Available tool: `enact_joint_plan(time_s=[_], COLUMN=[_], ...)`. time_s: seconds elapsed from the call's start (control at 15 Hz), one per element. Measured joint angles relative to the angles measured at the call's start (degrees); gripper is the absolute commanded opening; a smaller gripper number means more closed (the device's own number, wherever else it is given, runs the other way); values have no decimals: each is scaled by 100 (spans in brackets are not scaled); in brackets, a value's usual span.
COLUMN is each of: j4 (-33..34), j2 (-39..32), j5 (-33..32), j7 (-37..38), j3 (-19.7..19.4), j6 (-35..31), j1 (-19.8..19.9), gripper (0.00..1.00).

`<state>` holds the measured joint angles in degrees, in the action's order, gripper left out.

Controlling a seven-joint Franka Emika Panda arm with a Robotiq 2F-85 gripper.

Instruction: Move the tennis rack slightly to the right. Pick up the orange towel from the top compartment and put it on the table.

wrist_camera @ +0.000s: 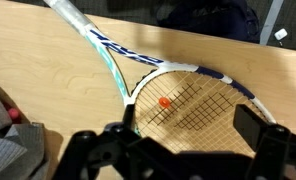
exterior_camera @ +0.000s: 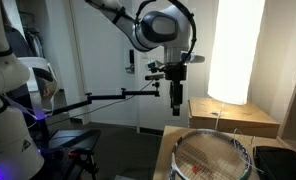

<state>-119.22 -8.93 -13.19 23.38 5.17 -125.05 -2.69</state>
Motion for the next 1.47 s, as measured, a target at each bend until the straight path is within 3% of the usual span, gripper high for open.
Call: enact_joint_plan(time_s=[1.13, 1.47], j4=[-5, -129], j2=[-19, -102], j5=[-11, 89], j7=[0, -290], j3=[-87, -373], j6=[-24, -692], j1=[-32, 15], gripper=[100, 100])
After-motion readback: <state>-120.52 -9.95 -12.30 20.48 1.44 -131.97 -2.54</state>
